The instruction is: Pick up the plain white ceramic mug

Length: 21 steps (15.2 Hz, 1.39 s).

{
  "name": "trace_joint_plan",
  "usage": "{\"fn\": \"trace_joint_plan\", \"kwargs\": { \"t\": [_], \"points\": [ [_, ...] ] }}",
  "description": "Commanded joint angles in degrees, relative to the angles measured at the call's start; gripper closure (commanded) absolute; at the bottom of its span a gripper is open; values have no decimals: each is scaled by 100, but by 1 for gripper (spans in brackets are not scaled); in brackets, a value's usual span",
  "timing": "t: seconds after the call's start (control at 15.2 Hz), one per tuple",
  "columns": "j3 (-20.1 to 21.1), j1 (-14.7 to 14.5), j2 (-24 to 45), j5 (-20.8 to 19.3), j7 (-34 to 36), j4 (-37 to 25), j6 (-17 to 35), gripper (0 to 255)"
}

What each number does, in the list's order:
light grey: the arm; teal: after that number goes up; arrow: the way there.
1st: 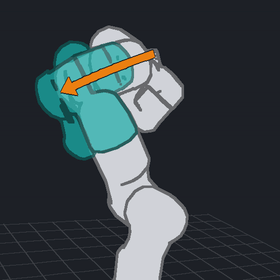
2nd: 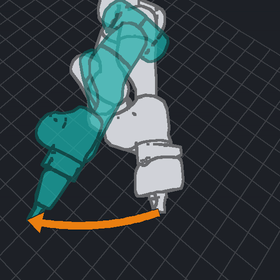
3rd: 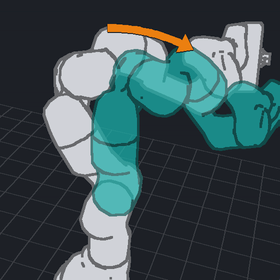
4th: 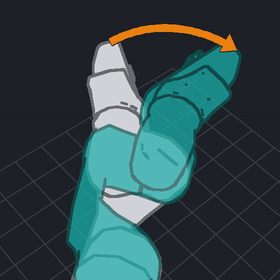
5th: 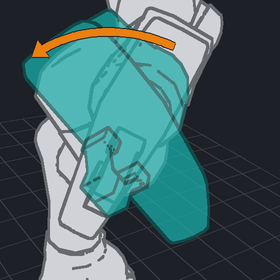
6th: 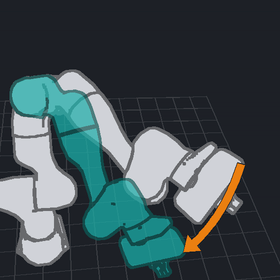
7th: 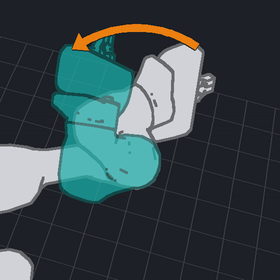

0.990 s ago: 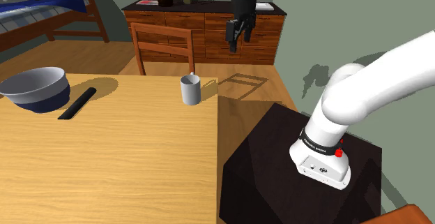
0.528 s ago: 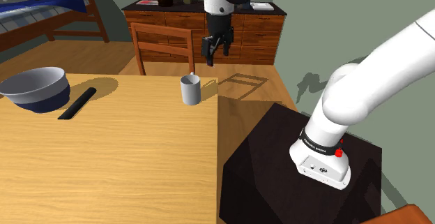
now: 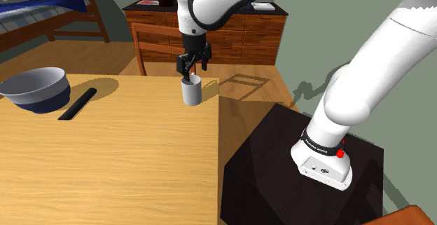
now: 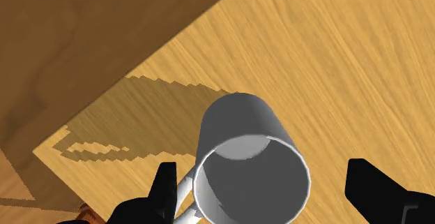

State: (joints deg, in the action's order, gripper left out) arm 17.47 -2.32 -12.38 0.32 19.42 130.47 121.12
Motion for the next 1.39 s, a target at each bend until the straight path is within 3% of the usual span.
{"fn": "trace_joint_plan", "kwargs": {
  "t": [0.0, 0.13, 0.73, 0.79, 1.32],
  "points": [
    [152, -19, 516, -141, 295, -285, 262, 0],
    [231, -45, 867, -268, 500, -495, 417, 0],
    [241, -50, 1161, -420, 631, -193, 990, 0],
    [233, -43, 1165, -421, 617, -199, 989, 255],
    [234, -44, 1159, -418, 618, -194, 988, 255]
  ]
}}
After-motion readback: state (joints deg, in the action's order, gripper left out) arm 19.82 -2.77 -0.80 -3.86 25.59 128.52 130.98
